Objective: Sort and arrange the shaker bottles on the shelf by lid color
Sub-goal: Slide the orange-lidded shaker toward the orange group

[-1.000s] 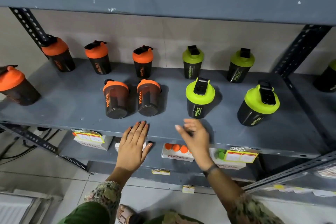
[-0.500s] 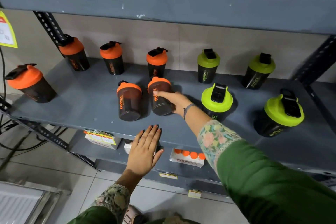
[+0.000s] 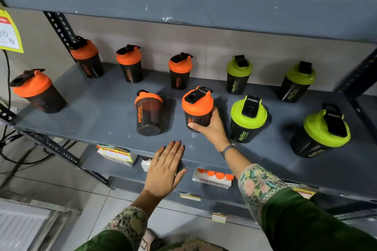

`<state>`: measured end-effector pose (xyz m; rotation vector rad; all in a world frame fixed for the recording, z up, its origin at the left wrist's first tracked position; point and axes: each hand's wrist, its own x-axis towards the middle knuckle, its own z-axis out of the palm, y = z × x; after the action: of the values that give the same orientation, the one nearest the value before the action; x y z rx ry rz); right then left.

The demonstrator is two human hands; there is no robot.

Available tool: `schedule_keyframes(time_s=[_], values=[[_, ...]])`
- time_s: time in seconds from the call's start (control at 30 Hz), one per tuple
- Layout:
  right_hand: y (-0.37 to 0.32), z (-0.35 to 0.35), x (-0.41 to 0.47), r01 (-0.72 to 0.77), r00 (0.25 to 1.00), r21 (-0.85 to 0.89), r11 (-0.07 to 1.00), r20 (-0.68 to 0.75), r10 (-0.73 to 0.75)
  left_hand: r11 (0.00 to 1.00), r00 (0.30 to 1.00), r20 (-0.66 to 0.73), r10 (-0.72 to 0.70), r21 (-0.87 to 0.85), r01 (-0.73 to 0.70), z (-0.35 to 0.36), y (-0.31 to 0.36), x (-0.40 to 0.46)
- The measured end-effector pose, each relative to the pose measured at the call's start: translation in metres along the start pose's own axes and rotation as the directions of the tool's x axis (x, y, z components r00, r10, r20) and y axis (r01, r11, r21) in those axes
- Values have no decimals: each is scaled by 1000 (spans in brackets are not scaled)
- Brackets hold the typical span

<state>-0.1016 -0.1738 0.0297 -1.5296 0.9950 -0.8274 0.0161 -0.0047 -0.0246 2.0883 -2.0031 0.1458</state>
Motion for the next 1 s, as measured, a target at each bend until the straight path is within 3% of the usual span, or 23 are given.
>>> schedule_keyframes(time_s=[0.3,0.4,0.53,0.6,0.7,0.87,1.0], values=[[0,5,0,-17,998,-46,999,-55,15,1000,1000,11,-16,20,16,1,1,0],[-3,4,-1,-103,994,-48,994,-45,101,1000,1000,8,-20,16,20,0,1,0],[-21,-2,-22,-236,972,204,950,53,230,999,999,35,-34,25,33,2,3,1],[-32,-7,-39,-383,924,301,873,149,353,998,997,50,-52,31,51,1,4,0],[-46,-13,-61,-513,856,294,807,248,454,998,997,58,-59,28,58,0,5,-1],[-86,-22,-86,-489,846,320,811,399,353,998,999,18,-39,43,38,-1,6,-2],[-106,-27,-98,-454,853,344,822,435,288,998,999,17,-36,43,36,-1,5,-2]])
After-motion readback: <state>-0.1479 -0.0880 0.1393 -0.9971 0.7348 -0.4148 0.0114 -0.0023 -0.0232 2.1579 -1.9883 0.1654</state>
